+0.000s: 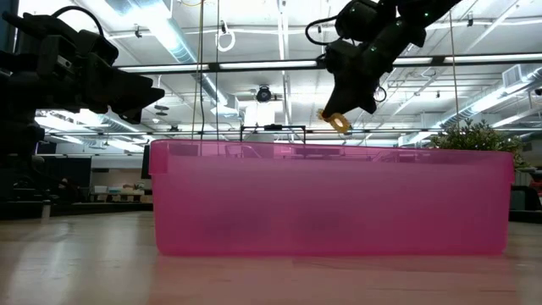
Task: Sort spring keychains
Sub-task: Put the yellow spring keychain into the transparent bin
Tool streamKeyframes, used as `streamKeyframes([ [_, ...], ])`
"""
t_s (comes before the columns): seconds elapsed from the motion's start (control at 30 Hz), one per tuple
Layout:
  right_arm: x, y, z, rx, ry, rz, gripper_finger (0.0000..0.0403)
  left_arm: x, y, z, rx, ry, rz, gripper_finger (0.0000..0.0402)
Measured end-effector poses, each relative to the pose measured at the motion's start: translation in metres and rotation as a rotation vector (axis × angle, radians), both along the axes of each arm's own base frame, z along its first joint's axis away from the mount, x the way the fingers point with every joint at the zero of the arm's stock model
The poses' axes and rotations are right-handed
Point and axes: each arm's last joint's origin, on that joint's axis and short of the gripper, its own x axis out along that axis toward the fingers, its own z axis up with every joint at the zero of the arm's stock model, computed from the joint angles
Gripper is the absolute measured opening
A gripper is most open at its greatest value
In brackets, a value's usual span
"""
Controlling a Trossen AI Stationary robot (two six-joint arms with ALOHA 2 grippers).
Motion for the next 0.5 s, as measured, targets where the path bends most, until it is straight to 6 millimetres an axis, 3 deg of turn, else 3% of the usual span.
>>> streamKeyframes([
  [0.23, 0.012, -0.001, 0.016, -0.01, 0.075, 0.033, 0.0011, 0.0, 0.0, 0.0, 0.0, 0.001, 0.0, 0.0172],
  [0.5, 0.025, -0.004, 0.005, 0.004, 0.155, 0.049, 0.0011, 0.0, 0.0, 0.0, 0.0, 0.0, 0.0, 0.0172],
])
